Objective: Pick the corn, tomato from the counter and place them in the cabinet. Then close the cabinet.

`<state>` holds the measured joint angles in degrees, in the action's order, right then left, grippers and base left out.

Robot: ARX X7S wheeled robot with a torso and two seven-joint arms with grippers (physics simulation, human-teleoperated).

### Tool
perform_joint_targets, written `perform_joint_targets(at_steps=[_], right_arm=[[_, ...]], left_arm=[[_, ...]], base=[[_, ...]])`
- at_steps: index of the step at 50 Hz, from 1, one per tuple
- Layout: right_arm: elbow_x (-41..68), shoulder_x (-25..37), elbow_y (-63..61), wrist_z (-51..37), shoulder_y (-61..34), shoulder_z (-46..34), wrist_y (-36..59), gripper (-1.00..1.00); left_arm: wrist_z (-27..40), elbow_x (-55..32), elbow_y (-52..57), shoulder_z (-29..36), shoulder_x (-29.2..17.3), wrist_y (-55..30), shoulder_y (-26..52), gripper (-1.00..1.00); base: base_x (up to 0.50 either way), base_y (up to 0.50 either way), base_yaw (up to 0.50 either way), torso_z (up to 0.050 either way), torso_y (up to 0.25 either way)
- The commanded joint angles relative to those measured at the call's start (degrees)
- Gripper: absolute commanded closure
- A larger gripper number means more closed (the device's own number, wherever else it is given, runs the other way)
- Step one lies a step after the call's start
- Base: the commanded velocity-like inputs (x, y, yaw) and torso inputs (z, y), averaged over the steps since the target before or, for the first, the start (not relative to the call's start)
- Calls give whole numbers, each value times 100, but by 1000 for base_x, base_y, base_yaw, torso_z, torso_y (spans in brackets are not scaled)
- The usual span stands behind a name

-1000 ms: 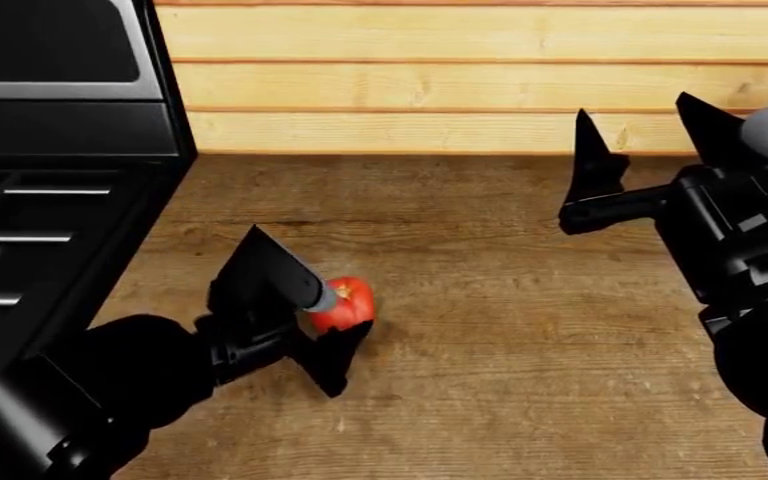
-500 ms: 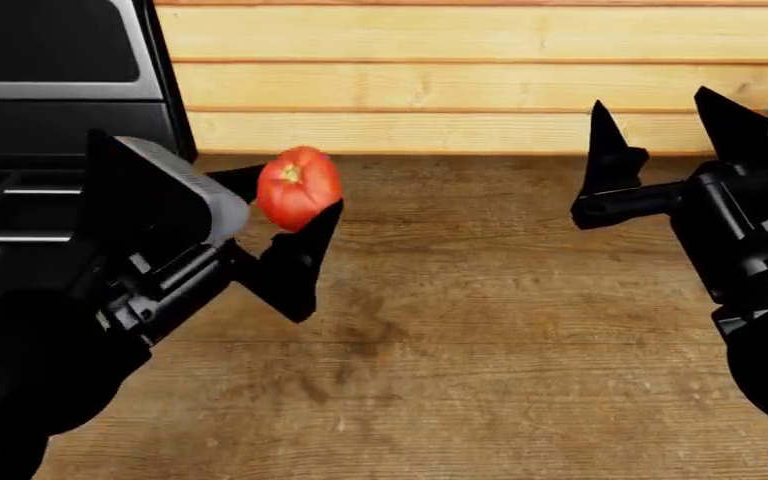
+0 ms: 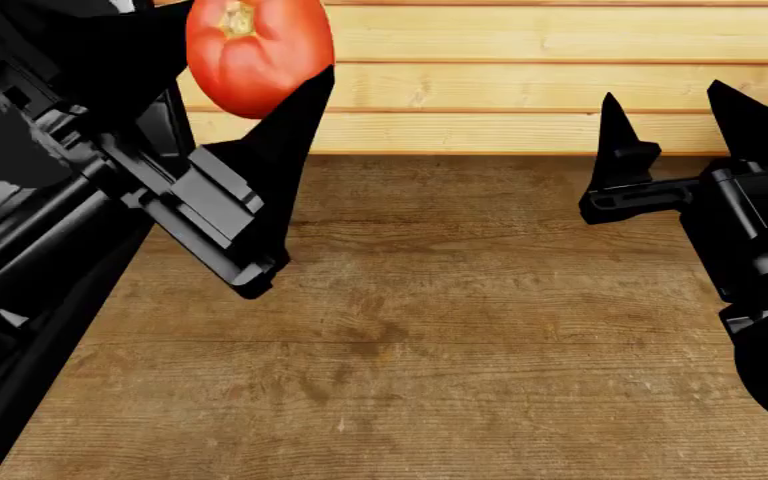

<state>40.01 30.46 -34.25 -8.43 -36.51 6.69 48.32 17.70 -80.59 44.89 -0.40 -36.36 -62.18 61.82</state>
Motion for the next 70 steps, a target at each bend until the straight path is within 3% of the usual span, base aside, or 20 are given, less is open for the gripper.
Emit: perform_joint_targets(at_steps=[1, 28, 39, 47, 70], right_arm=[[-22, 80, -29, -12, 399, -213, -68, -100], [-26, 68, 2, -37, 387, -269, -139, -100], [0, 76, -4, -64, 327, -305, -105, -100], [14, 74, -14, -79, 317, -327, -100, -100], [-53, 71, 78, -59, 386, -399, -228, -100]], left_arm=[[483, -632, 21, 125, -79, -249, 990, 100], [772, 6, -1131, 1057, 409, -713, 3429, 100], [228, 801, -1576, 1508, 544, -604, 4051, 100], [-417, 1906, -2112, 1971, 588, -30, 4376, 100], [-1612, 3692, -3960, 2998, 1094, 1464, 5085, 100]], base=[[0, -9, -5, 0, 0], [1, -9, -5, 0, -7], [2, -8, -4, 0, -7], [0, -8, -5, 0, -5], [1, -6, -5, 0, -6]])
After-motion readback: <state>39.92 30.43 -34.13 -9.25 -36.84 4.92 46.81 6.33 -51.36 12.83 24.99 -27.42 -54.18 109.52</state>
